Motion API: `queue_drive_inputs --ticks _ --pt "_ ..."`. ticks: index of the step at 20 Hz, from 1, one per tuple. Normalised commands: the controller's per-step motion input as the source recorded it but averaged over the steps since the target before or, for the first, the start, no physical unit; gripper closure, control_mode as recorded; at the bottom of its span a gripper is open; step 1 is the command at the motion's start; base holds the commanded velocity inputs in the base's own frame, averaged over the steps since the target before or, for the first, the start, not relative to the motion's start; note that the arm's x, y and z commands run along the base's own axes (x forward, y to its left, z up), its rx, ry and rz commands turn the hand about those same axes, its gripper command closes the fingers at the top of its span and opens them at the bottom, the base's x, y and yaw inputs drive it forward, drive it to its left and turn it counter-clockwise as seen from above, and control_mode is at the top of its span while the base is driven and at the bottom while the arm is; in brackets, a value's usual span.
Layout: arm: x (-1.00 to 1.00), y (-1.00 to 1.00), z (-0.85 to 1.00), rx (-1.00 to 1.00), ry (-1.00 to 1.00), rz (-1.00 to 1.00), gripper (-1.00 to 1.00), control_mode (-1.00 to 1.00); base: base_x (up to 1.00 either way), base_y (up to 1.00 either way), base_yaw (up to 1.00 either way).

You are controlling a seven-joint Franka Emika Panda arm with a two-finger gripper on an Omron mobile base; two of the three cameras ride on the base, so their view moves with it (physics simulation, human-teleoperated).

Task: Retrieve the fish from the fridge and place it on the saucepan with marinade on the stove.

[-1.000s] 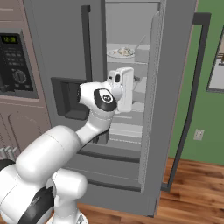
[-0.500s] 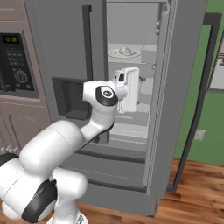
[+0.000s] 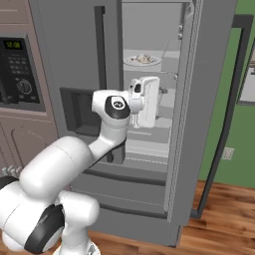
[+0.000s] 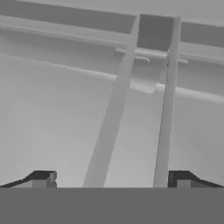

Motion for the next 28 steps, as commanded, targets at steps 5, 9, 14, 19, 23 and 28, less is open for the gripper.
queue_drive_inputs --ticks 5,9,14,19,23,28 --pt "-0.64 0.26 0.00 0.07 -0.35 0.02 -1.00 -1.00 0.00 0.00 0.00" --pt "-0.54 0.59 0.00 0.16 -0.44 0.05 -1.00 -1.00 0.00 0.00 0.00" --pt "-0.43 0.70 -0.01 0.27 -0.51 0.15 -1.00 -1.00 0.00 0.00 0.00" --pt "-0.19 0.45 -0.02 0.41 -0.45 0.40 -1.00 -1.00 0.00 0.00 0.00" --pt "-0.08 0.15 0.00 0.45 -0.25 0.55 -1.00 -1.00 0.00 0.00 0.00" --pt "-0.31 0.11 0.00 0.42 -0.07 0.58 -1.00 -1.00 0.00 0.00 0.00"
